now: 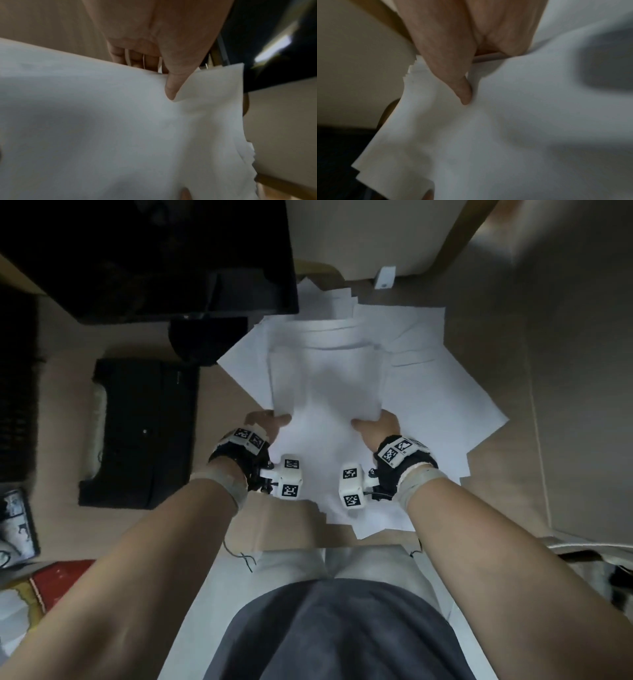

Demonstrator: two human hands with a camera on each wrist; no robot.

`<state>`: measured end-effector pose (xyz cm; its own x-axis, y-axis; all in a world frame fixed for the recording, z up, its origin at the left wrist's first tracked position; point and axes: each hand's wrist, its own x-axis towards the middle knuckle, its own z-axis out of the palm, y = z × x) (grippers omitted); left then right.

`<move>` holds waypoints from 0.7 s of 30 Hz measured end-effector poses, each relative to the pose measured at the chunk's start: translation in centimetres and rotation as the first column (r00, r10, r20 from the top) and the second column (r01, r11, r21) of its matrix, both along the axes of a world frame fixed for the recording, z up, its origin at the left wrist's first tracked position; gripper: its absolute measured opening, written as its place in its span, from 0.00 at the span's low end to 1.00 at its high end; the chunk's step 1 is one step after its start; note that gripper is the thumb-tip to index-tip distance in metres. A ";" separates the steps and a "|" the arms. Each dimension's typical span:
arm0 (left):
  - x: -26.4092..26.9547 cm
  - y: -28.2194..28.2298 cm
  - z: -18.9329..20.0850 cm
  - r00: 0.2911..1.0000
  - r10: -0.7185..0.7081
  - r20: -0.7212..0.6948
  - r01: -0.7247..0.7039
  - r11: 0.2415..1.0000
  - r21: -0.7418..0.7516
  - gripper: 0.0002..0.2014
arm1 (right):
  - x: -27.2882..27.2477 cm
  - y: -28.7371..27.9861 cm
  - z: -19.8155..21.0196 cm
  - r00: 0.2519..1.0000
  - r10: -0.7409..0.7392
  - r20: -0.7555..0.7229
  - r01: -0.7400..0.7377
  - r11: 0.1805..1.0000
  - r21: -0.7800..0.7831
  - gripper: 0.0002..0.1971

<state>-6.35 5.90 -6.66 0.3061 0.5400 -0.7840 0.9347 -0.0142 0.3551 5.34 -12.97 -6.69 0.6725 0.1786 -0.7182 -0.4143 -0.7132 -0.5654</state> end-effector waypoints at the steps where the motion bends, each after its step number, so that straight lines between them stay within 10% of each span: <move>1: 0.9 0.2 0.4 0.998 -0.052 0.021 0.052 0.999 -0.002 0.24 | 0.2 -0.2 -0.1 0.996 -0.083 -0.023 0.082 0.996 -0.037 0.20; 7: 3.1 1.4 -1.2 0.982 -0.187 0.029 0.188 0.982 -0.015 0.22 | 0.0 0.6 -0.5 0.966 -0.226 -0.125 0.195 0.956 -0.217 0.42; 15: 2.1 4.6 -2.6 0.976 -0.193 -0.097 0.197 0.980 0.024 0.48 | 0.0 5.2 -0.4 0.926 -0.318 -0.205 0.311 0.948 -0.065 0.39; 21: 0.9 6.2 -3.2 0.985 -0.143 -0.096 0.130 0.983 -0.131 0.44 | -0.3 6.4 -0.1 0.961 -0.177 -0.214 0.149 0.979 -0.141 0.29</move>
<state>-5.47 12.13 -9.83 0.2833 0.3952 -0.8738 0.9590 -0.1063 0.2629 5.07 -6.59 -6.84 0.5042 -0.0185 -0.8634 -0.6368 -0.6833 -0.3572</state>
